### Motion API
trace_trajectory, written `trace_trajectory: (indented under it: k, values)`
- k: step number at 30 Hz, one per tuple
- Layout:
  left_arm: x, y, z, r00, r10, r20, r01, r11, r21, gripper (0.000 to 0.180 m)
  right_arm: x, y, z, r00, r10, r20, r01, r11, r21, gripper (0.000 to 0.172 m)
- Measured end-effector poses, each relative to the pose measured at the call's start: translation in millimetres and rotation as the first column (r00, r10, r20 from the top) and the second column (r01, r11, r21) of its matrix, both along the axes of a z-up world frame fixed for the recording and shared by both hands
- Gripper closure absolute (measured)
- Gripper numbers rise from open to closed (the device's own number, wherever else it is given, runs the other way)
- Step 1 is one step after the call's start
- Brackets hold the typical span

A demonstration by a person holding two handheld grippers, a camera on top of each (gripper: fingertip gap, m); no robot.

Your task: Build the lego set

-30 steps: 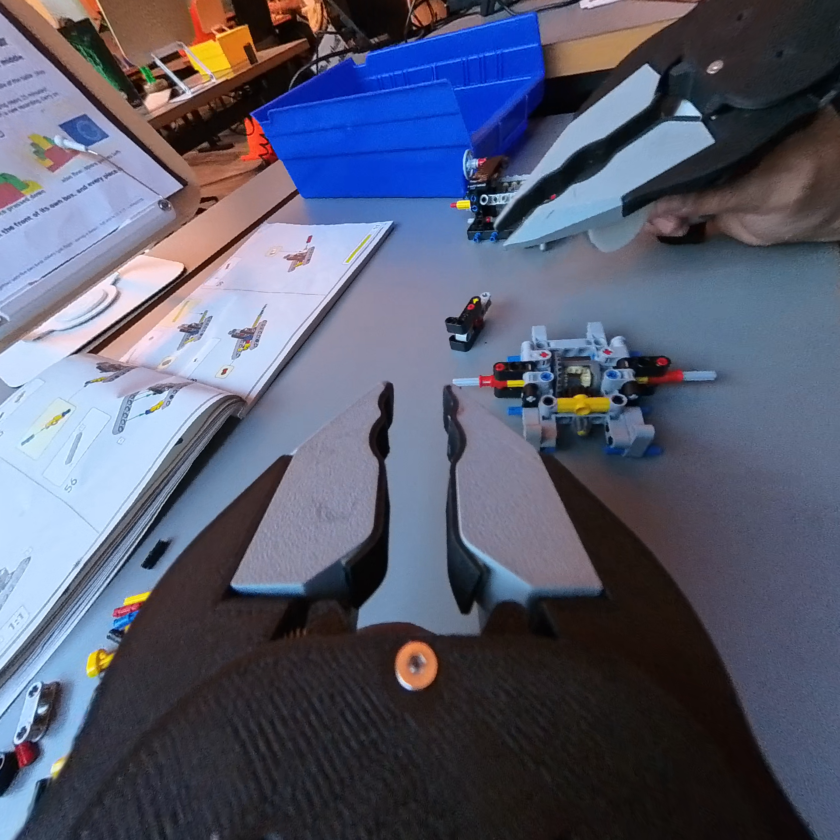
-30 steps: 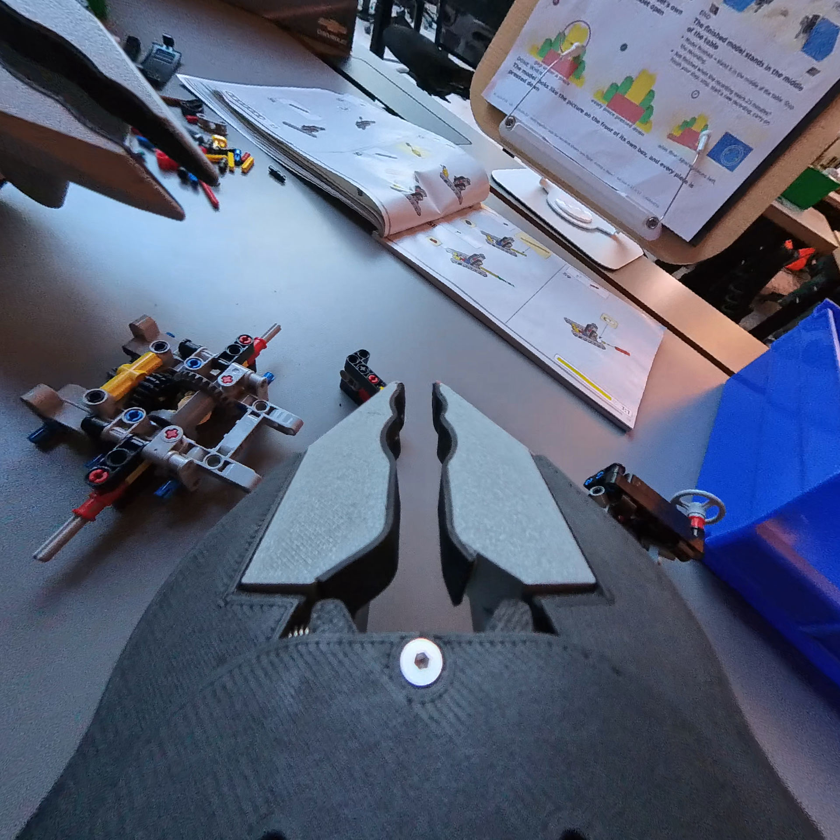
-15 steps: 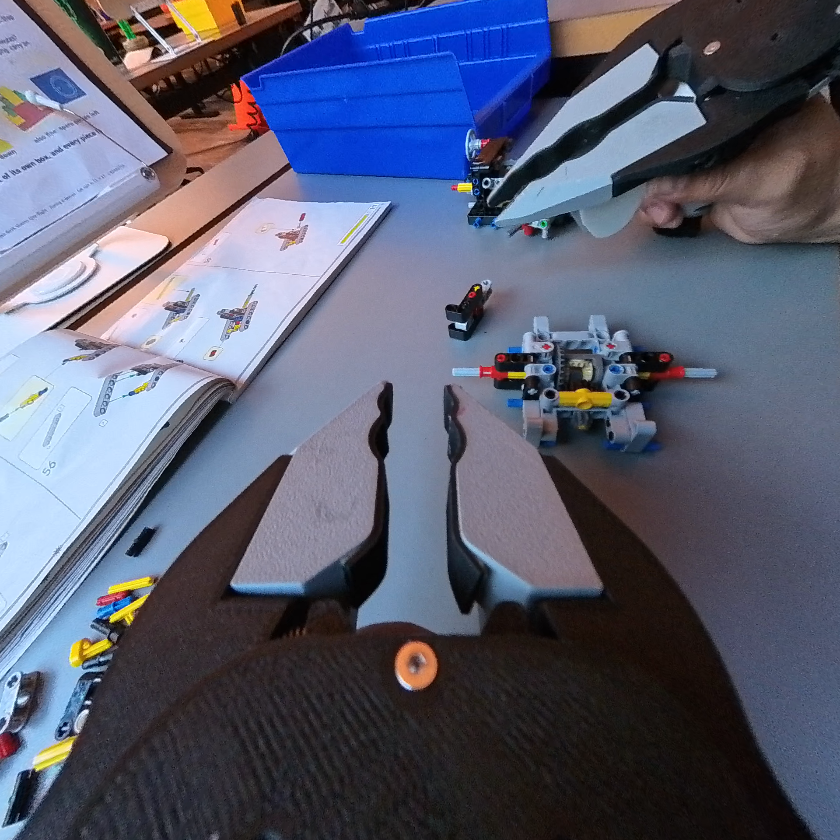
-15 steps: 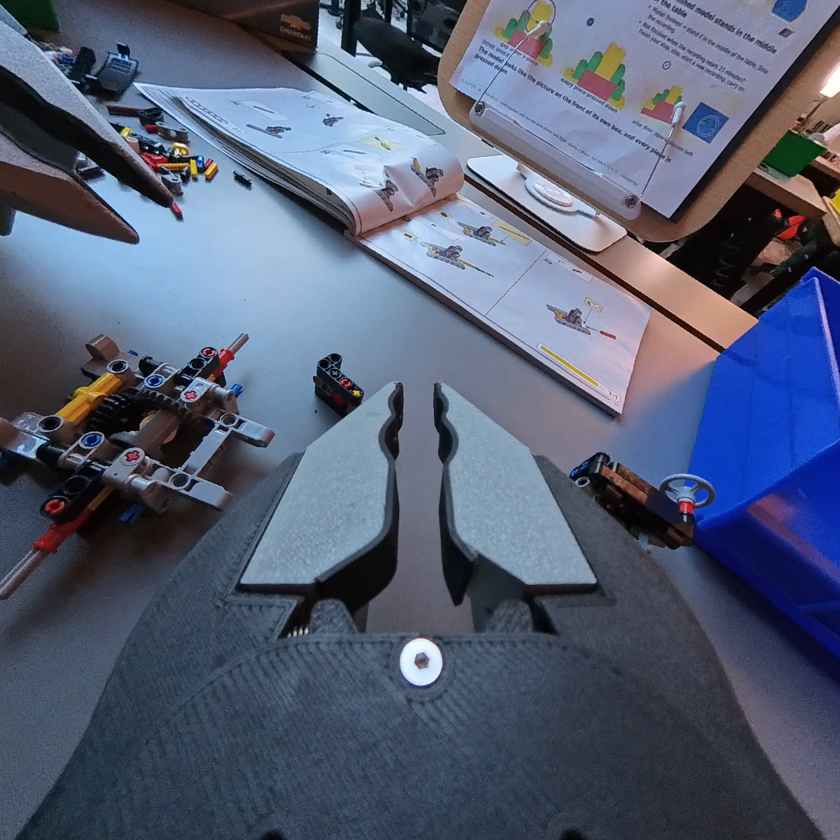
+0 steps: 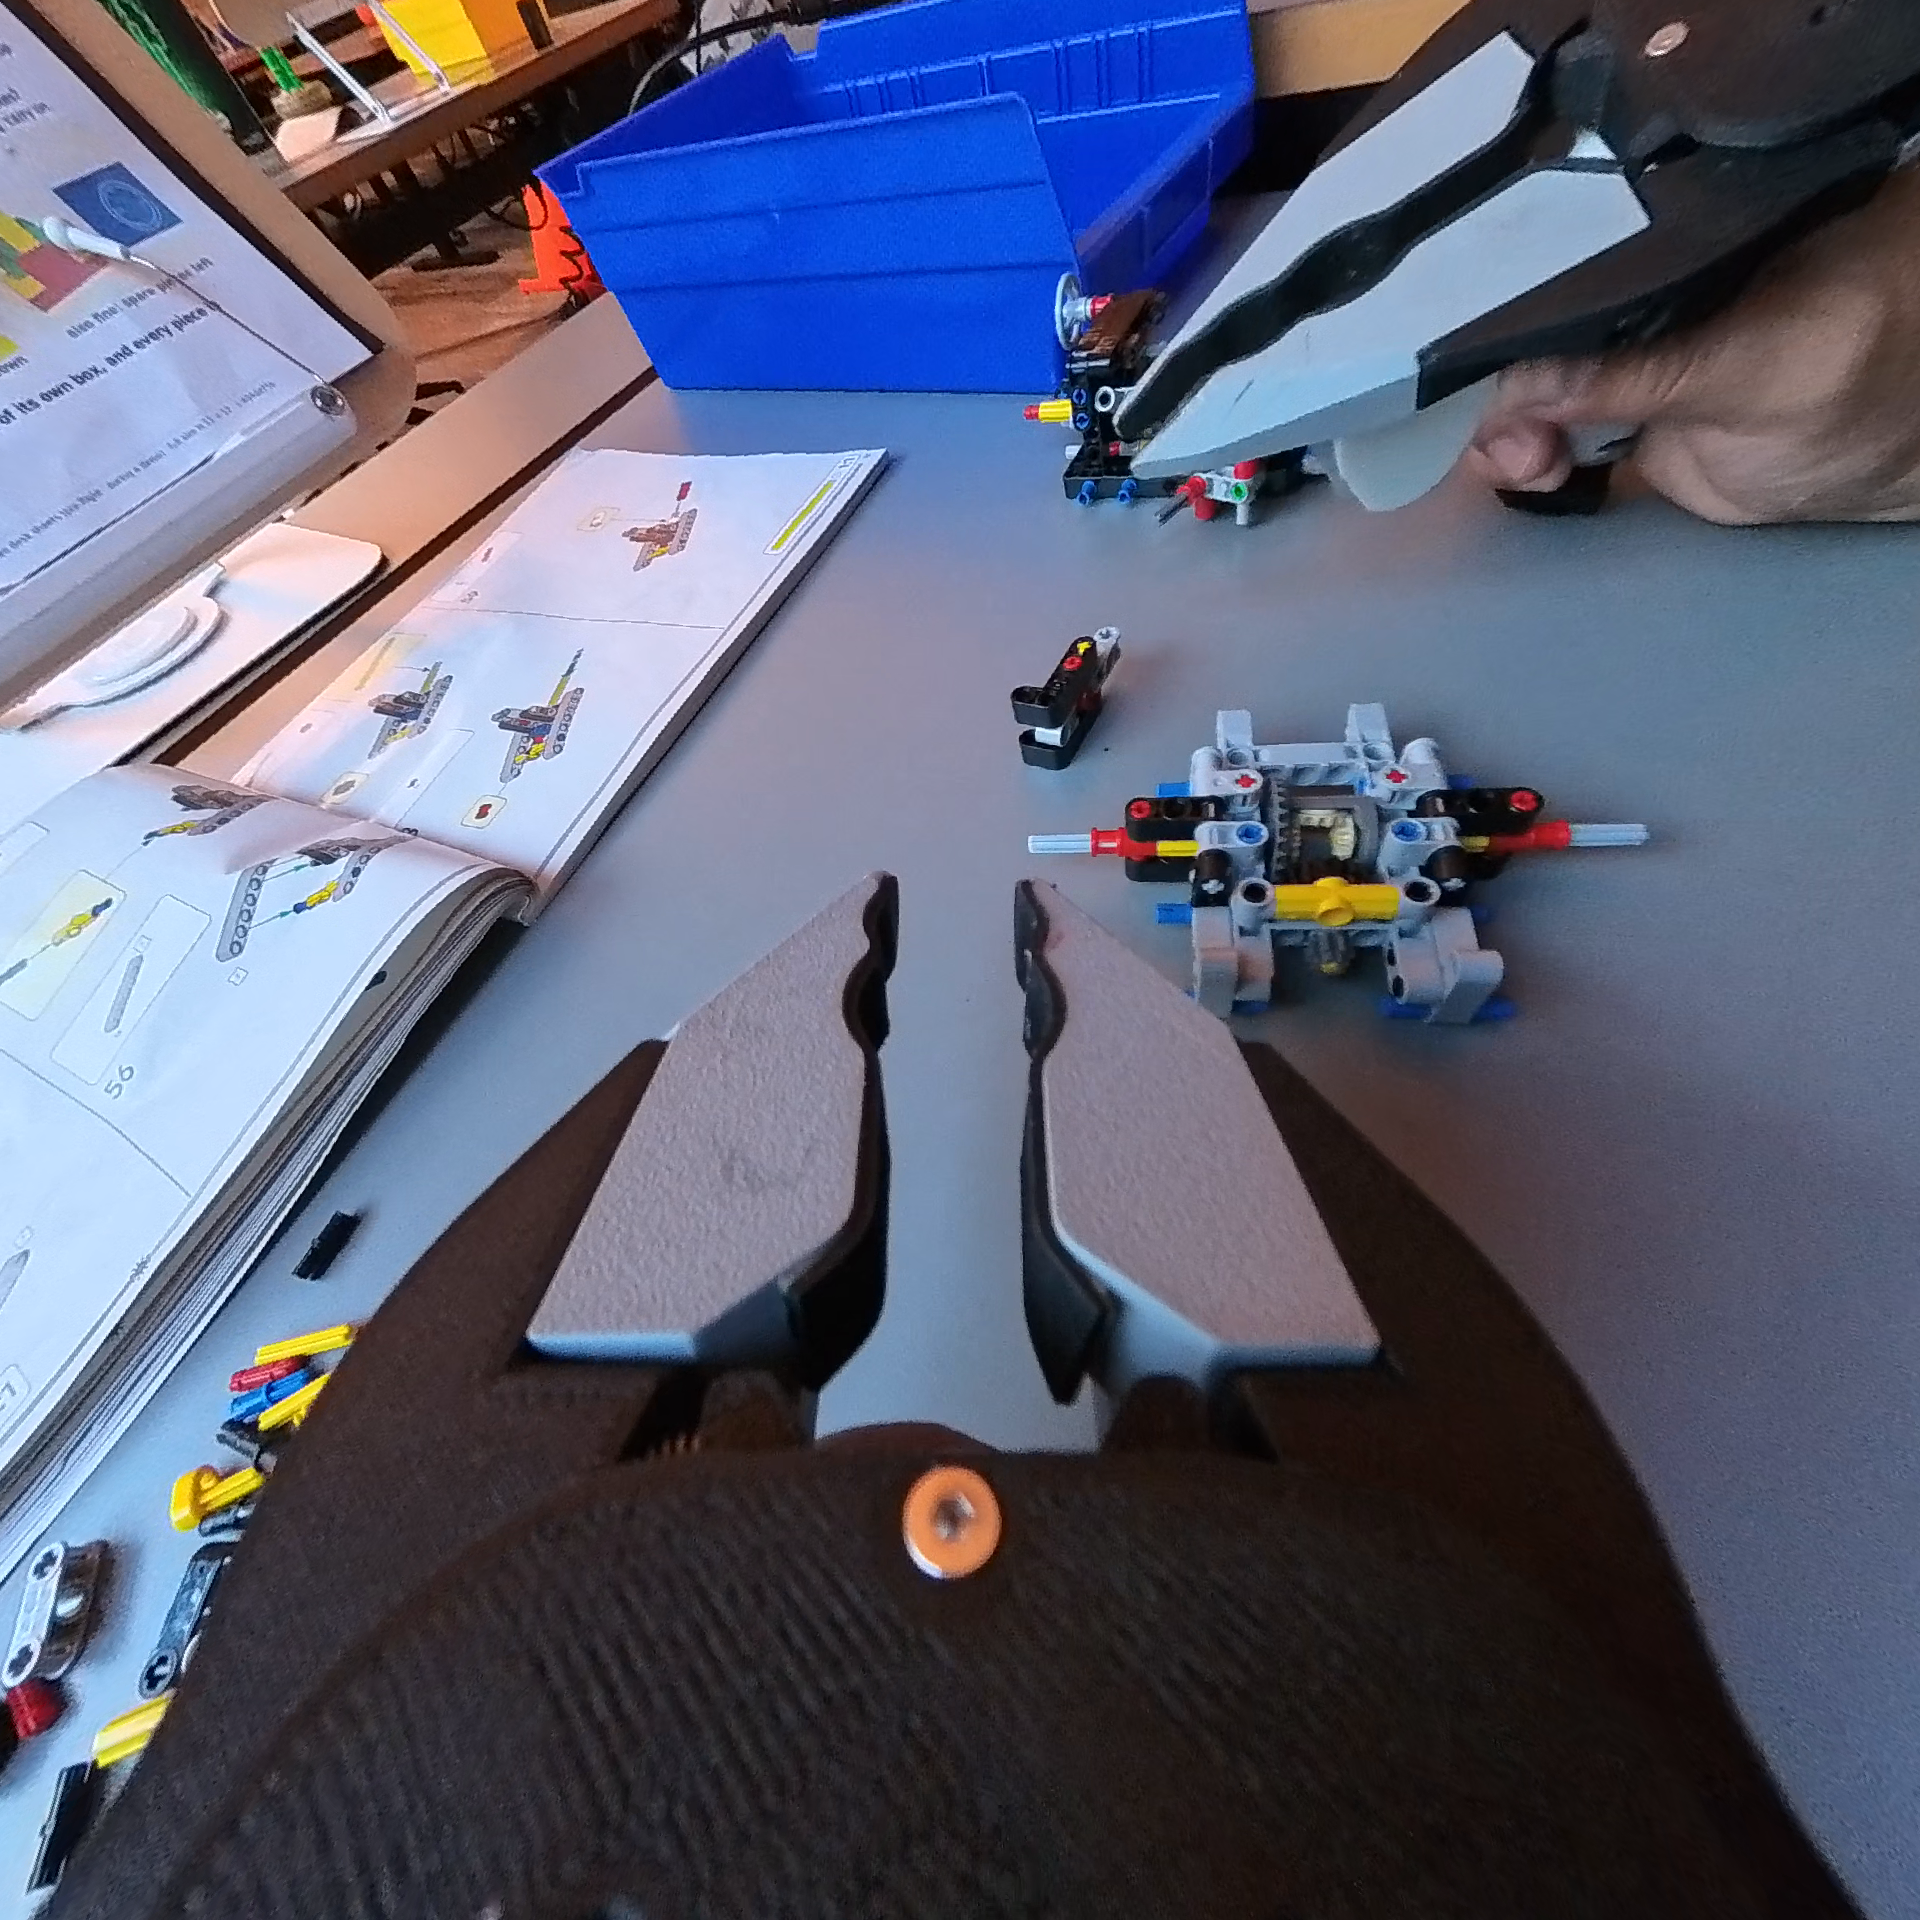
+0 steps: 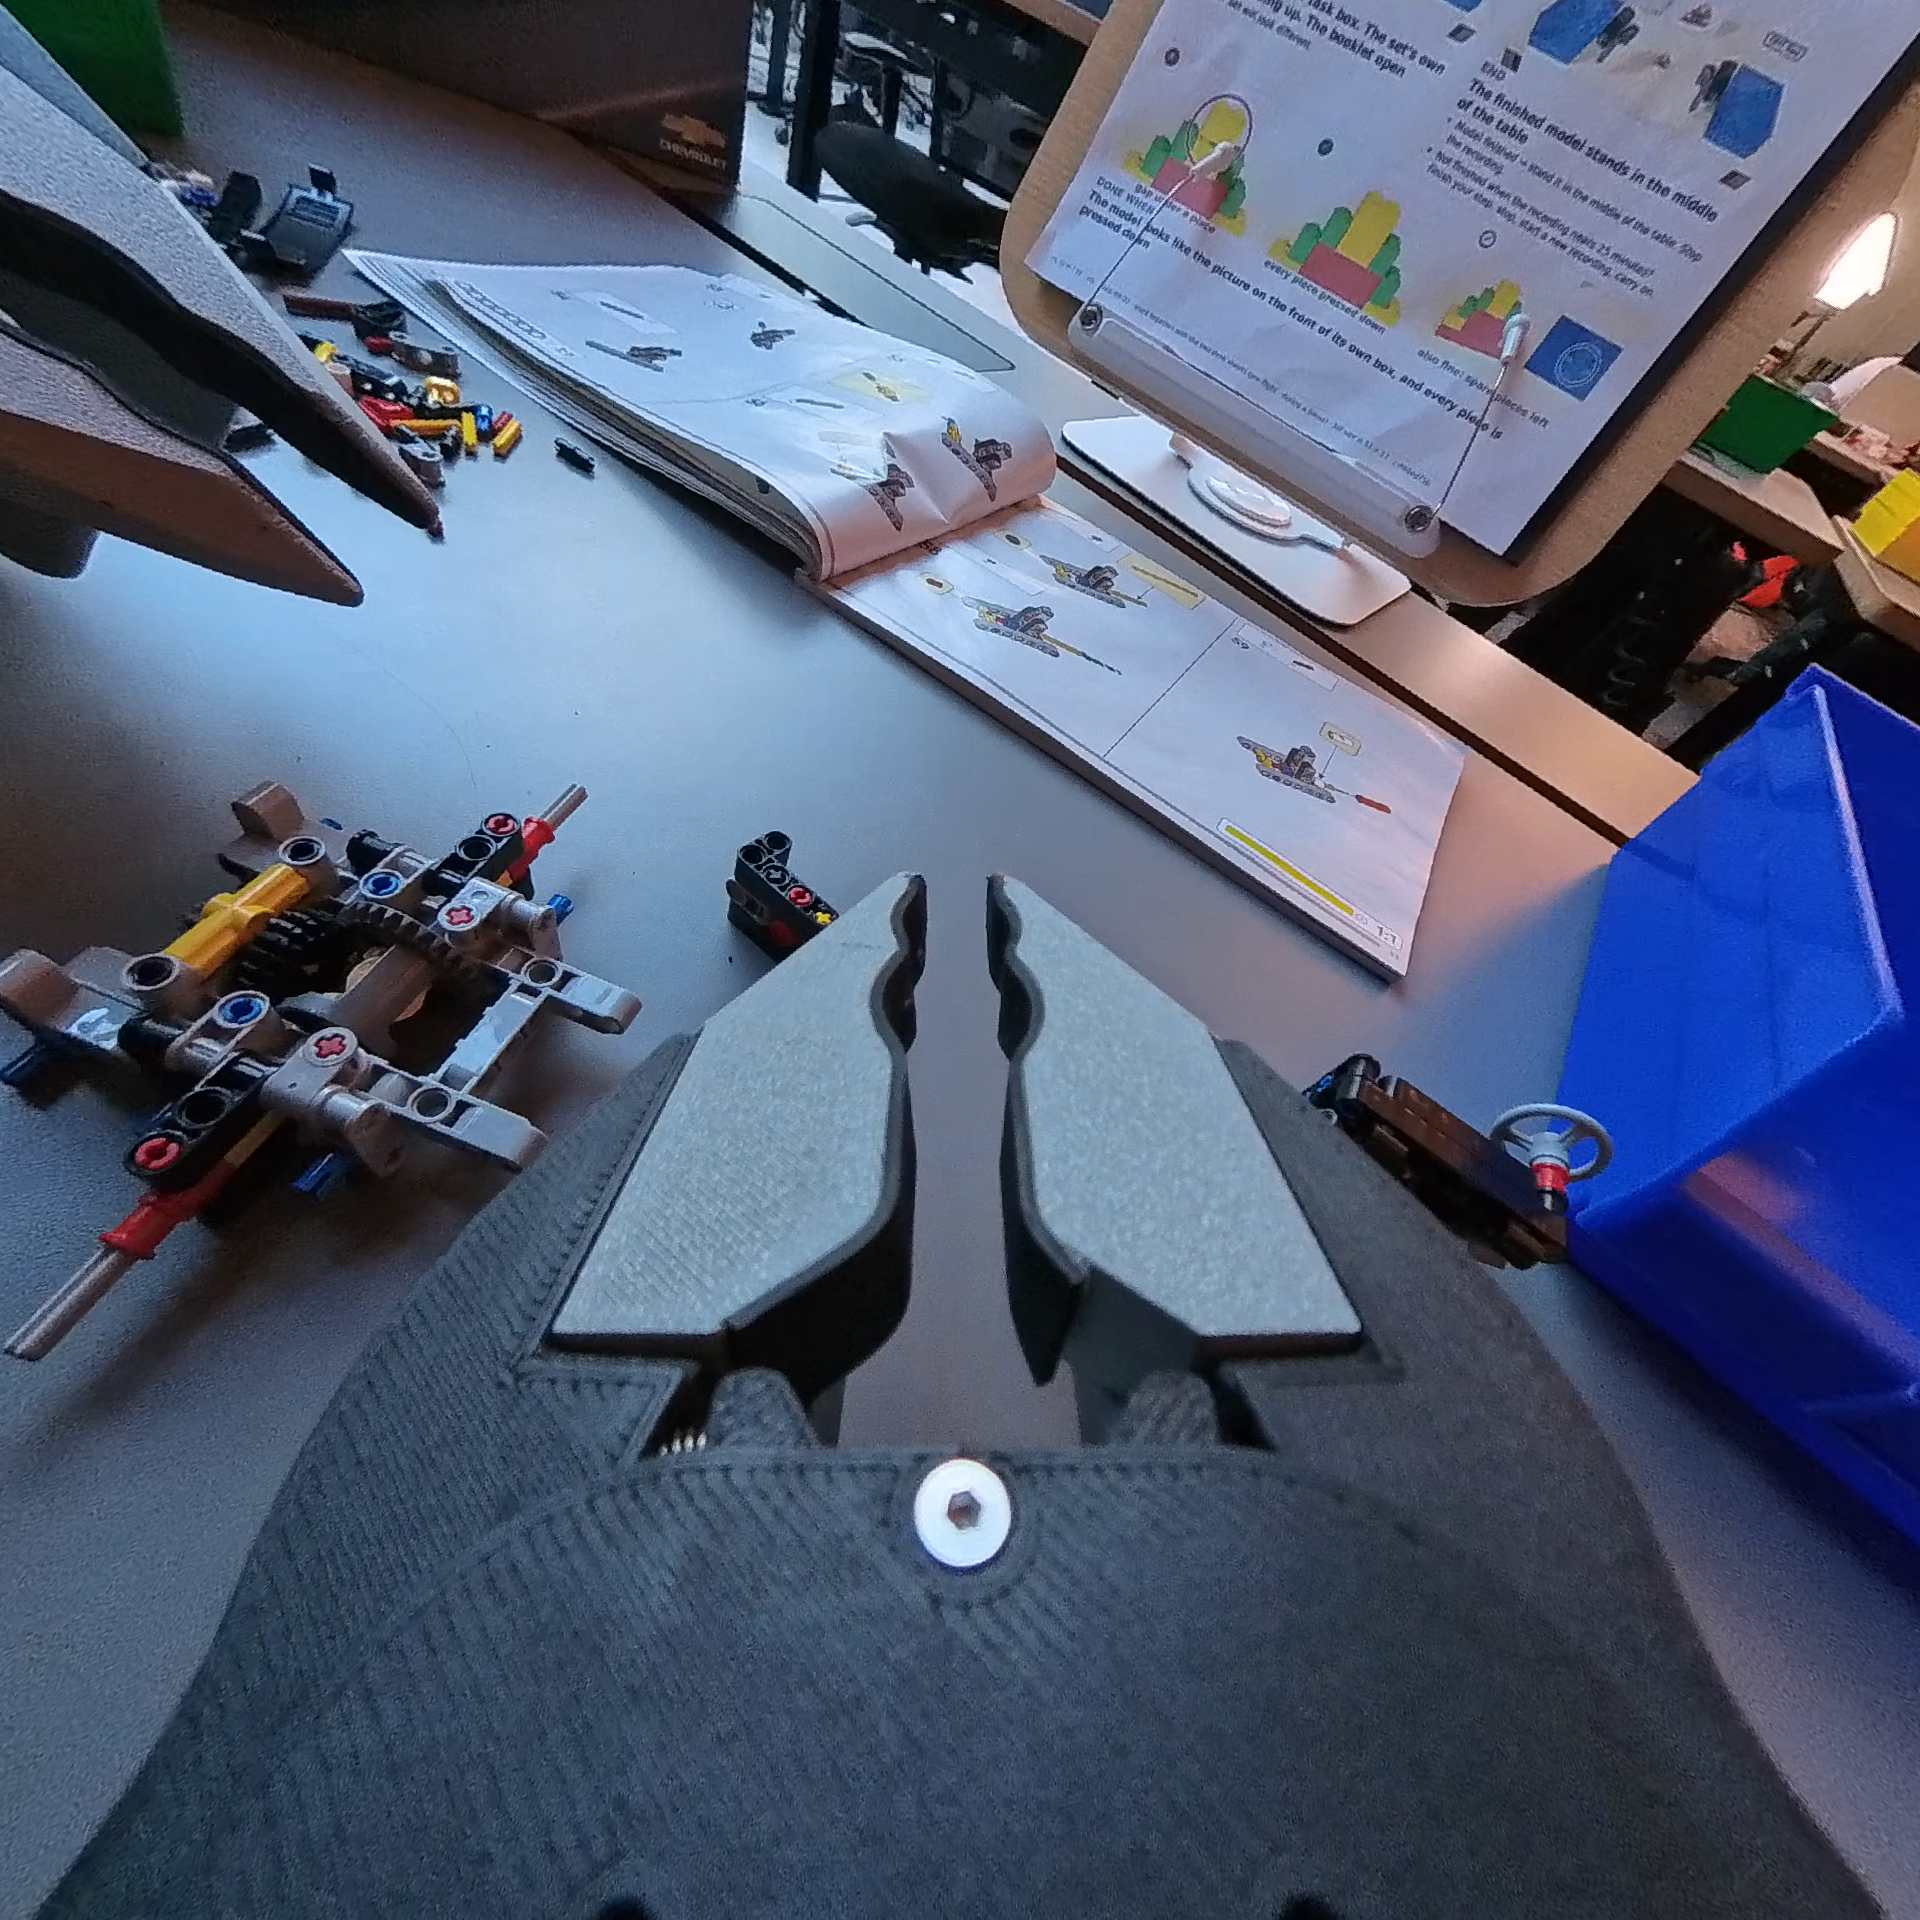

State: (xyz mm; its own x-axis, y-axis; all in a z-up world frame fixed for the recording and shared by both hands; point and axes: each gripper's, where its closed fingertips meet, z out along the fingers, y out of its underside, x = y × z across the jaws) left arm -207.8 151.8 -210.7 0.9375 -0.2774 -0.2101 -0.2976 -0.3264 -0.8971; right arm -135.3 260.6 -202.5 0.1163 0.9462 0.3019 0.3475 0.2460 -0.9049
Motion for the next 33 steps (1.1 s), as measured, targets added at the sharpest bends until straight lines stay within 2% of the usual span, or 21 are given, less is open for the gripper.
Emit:
trace_trajectory:
  k: [19, 33]
  values:
    - [4, 0, -2, 0.999, -0.016, -0.030, 0.016, 1.000, -0.006, 0.161, -4, -3, 0, 1.000, 0.021, 0.001, -0.021, 1.000, 0.010, 0.164]
    - [0, 1, -1, 1.000, -0.001, -0.007, 0.001, 1.000, -0.008, 0.161, -7, -10, -1, 0.998, 0.069, 0.004, -0.069, 0.998, 0.005, 0.160]
